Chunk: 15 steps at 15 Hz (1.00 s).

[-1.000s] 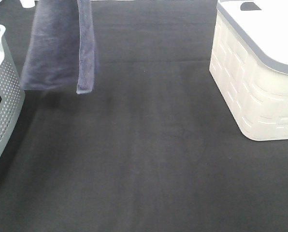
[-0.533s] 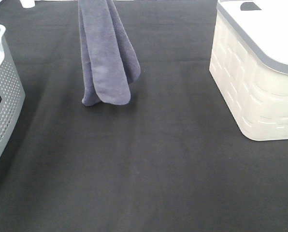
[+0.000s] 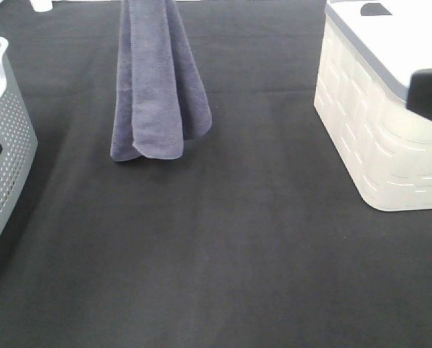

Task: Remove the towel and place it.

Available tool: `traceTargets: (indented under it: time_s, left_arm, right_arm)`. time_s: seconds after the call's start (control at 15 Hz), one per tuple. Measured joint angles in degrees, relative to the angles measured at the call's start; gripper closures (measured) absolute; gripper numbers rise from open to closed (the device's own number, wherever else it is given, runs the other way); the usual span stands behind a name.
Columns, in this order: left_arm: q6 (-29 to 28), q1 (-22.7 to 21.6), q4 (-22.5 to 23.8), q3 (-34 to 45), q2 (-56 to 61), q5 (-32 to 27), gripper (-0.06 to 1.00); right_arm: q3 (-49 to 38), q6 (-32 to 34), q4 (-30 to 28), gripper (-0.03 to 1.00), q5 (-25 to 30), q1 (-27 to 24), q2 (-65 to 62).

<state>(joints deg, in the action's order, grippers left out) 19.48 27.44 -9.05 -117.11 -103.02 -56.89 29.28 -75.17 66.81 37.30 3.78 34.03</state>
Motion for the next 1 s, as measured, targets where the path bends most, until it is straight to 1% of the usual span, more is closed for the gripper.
traceTargets:
  time_s: [0.07, 0.2, 0.4, 0.47, 0.53, 0.6, 0.67, 0.73, 0.8, 0.87, 0.93, 1.0]
  left_arm:
    - [-4.53, 1.6, 3.15, 0.0, 0.0, 0.06, 0.94]
    - [-13.64, 4.64, 11.06, 0.0, -0.23, 0.17, 0.94]
    - [-28.42, 10.03, 26.99, 0.0, -1.6, 0.17, 0.94]
    - [-32.09, 11.63, 31.23, 0.0, -2.12, 0.17, 0.94]
    - [-34.49, 12.61, 33.75, 0.0, -2.64, 0.17, 0.94]
    - [-35.7, 12.95, 34.61, 0.0, -3.27, 0.17, 0.94]
    - [-36.15, 13.01, 34.61, 0.0, -3.67, -0.11, 0.94]
    - [-36.33, 13.01, 34.61, 0.0, -4.13, -0.57, 0.94]
    - [-36.33, 13.01, 34.61, 0.0, -4.24, -0.8, 0.94]
    - [-36.1, 13.01, 34.61, 0.0, -4.24, -0.8, 0.94]
    - [-35.47, 13.01, 34.61, 0.0, -4.24, -0.8, 0.94]
    - [-34.78, 13.01, 34.61, 0.0, -4.24, -0.8, 0.94]
  right_arm:
    - [0.0, -0.4, 0.4, 0.25, -0.97, 0.0, 1.83]
    - [0.0, -0.92, 0.97, 0.25, -2.64, 0.0, 4.47]
    - [0.0, -5.33, 6.19, 0.25, -4.01, 0.0, 7.91]
    - [0.0, -7.22, 8.25, 0.25, -4.18, 0.0, 9.17]
    - [0.0, -9.22, 10.26, 0.25, -4.7, 0.0, 10.6]
    - [0.0, -11.0, 12.2, 0.26, -4.98, 0.0, 12.26]
    - [0.0, -12.55, 13.87, 0.25, -5.21, 0.11, 13.64]
    - [0.0, -13.52, 14.9, 0.26, -6.65, 1.26, 14.61]
    - [0.0, -15.13, 16.21, 0.26, -10.14, 4.98, 15.81]
    - [0.0, -16.1, 17.76, 0.26, -15.3, 10.49, 17.42]
    - [0.06, -16.73, 19.54, 0.26, -24.06, 18.39, 19.65]
    - [0.69, -16.79, 21.31, 0.26, -35.24, 27.04, 22.52]
